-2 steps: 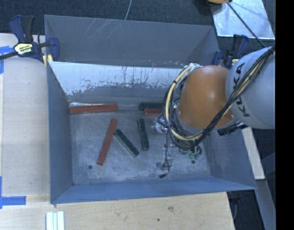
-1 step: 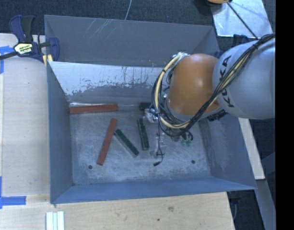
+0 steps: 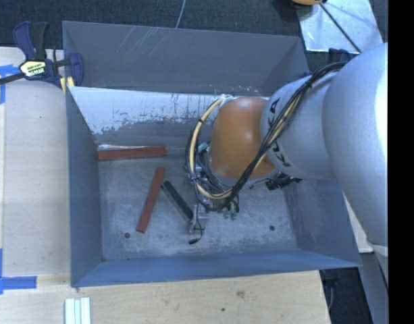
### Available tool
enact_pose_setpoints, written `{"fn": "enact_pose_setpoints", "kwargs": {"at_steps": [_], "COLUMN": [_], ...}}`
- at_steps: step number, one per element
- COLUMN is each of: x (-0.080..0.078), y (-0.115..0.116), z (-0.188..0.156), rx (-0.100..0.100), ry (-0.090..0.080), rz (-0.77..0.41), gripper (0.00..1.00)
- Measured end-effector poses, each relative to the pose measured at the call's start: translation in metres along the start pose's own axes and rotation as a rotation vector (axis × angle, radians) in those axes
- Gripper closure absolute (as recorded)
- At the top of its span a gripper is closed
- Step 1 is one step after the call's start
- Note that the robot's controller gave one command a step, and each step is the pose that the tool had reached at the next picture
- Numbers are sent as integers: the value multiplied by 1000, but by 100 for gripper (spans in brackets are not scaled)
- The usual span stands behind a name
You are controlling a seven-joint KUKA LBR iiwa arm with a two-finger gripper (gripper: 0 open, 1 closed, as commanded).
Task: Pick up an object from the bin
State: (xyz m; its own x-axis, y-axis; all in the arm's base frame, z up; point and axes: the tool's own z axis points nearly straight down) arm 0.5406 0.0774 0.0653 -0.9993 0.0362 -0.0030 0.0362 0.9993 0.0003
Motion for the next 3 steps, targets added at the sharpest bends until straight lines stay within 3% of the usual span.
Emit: {"fn": "enact_pose_setpoints", "kwargs": {"at_steps": [1, 2, 3], "x": [6, 6, 12], "y": [8, 8, 25], "z": [-6, -6, -138], "rx": [0, 0, 0], "ry": [1, 1, 0], "rz": [42, 43, 104], "gripper": [100, 100, 100]}}
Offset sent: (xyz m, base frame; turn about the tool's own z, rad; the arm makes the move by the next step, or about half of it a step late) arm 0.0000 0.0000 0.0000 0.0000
